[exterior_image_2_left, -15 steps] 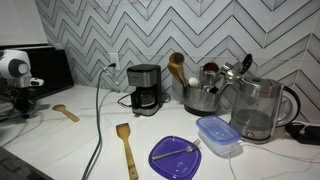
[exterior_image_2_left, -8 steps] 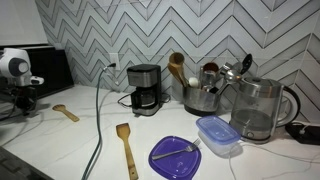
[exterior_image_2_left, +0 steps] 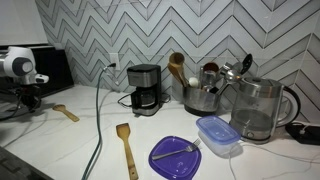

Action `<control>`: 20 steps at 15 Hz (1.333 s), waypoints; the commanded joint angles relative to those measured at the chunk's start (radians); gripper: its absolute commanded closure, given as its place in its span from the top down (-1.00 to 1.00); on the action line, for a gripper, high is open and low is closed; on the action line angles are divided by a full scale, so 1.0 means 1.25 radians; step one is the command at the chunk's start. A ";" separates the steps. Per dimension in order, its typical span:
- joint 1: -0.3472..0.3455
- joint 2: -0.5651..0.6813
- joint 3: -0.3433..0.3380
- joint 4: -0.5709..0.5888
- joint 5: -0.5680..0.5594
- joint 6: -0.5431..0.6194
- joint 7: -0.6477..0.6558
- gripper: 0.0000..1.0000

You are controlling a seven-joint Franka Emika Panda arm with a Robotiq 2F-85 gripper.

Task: Pick up the clear bowl with a metallic plate inside and move it to the right of the coffee maker

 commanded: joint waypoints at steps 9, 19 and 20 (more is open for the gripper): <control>-0.197 -0.365 0.035 -0.399 0.350 0.053 -0.116 -0.97; -0.364 -0.722 -0.079 -0.655 0.396 -0.150 -0.085 -0.97; -0.387 -0.745 -0.088 -0.669 0.389 -0.163 -0.065 -0.97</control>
